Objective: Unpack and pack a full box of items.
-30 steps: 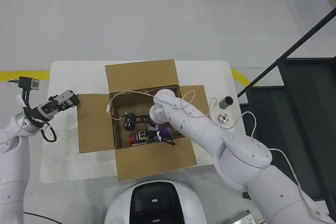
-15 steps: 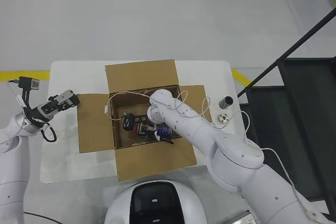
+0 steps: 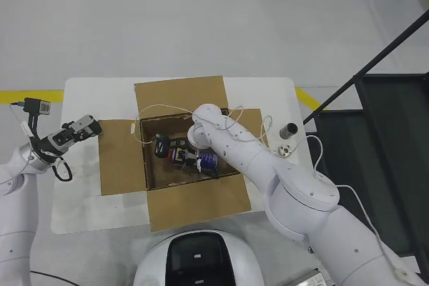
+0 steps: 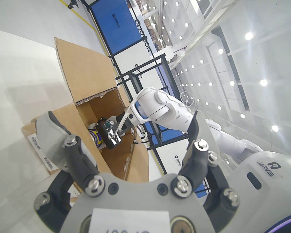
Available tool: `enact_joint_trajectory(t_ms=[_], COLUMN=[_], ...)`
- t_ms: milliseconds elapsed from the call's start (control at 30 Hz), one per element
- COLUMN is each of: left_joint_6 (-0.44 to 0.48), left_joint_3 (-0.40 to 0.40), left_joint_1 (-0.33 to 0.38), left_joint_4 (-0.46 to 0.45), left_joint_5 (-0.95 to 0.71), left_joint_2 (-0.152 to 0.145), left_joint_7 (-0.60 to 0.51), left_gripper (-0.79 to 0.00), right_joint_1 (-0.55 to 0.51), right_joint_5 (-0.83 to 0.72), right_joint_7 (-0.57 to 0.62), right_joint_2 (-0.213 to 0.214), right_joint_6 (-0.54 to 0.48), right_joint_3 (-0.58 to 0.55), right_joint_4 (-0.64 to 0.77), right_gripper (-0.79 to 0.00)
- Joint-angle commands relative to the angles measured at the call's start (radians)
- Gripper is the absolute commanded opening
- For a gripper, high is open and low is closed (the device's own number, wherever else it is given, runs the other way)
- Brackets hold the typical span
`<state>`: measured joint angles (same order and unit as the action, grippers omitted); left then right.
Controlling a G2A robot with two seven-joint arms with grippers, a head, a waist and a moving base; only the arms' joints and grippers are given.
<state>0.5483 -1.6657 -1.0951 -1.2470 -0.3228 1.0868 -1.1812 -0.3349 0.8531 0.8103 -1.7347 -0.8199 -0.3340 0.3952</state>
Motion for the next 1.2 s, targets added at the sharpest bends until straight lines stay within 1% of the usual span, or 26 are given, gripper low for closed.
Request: enact_joint_trajectory(t_ms=[0, 167, 300, 467, 600, 700, 800, 933, 1067, 1167], left_joint_6=[0.000, 0.000, 0.000, 0.000, 0.000, 0.000, 0.000, 0.000, 0.000, 0.000], left_joint_3=[0.000, 0.000, 0.000, 0.000, 0.000, 0.000, 0.000, 0.000, 0.000, 0.000], left_joint_1=[0.000, 0.000, 0.000, 0.000, 0.000, 0.000, 0.000, 0.000, 0.000, 0.000], left_joint_4=[0.000, 0.000, 0.000, 0.000, 0.000, 0.000, 0.000, 0.000, 0.000, 0.000], left_joint_5=[0.000, 0.000, 0.000, 0.000, 0.000, 0.000, 0.000, 0.000, 0.000, 0.000], left_joint_2=[0.000, 0.000, 0.000, 0.000, 0.000, 0.000, 0.000, 0.000, 0.000, 0.000], left_joint_7=[0.000, 0.000, 0.000, 0.000, 0.000, 0.000, 0.000, 0.000, 0.000, 0.000], left_gripper=[0.000, 0.000, 0.000, 0.000, 0.000, 0.000, 0.000, 0.000, 0.000, 0.000], right_joint_1=[0.007, 0.020, 0.017, -0.015, -0.075, -0.147, -0.243, -0.399, -0.567, -0.680], right_joint_5=[0.000, -0.005, -0.004, -0.001, -0.006, -0.025, -0.036, -0.057, -0.079, -0.086], right_joint_7=[-0.010, -0.045, -0.080, -0.104, -0.097, -0.098, -0.083, -0.062, -0.086, -0.125], right_joint_2=[0.010, 0.049, 0.096, 0.175, 0.252, 0.320, 0.390, 0.473, 0.541, 0.578], right_joint_6=[-0.004, -0.043, -0.083, -0.119, -0.146, -0.192, -0.192, -0.192, -0.192, -0.192], right_joint_3=[-0.010, -0.044, -0.082, -0.152, -0.234, -0.326, -0.434, -0.598, -0.774, -0.887], right_joint_4=[0.007, 0.051, 0.112, 0.232, 0.374, 0.506, 0.669, 0.897, 1.099, 1.213], right_gripper=[-0.785, -0.785, -0.785, -0.785, -0.785, -0.785, -0.785, -0.785, -0.785, -0.785])
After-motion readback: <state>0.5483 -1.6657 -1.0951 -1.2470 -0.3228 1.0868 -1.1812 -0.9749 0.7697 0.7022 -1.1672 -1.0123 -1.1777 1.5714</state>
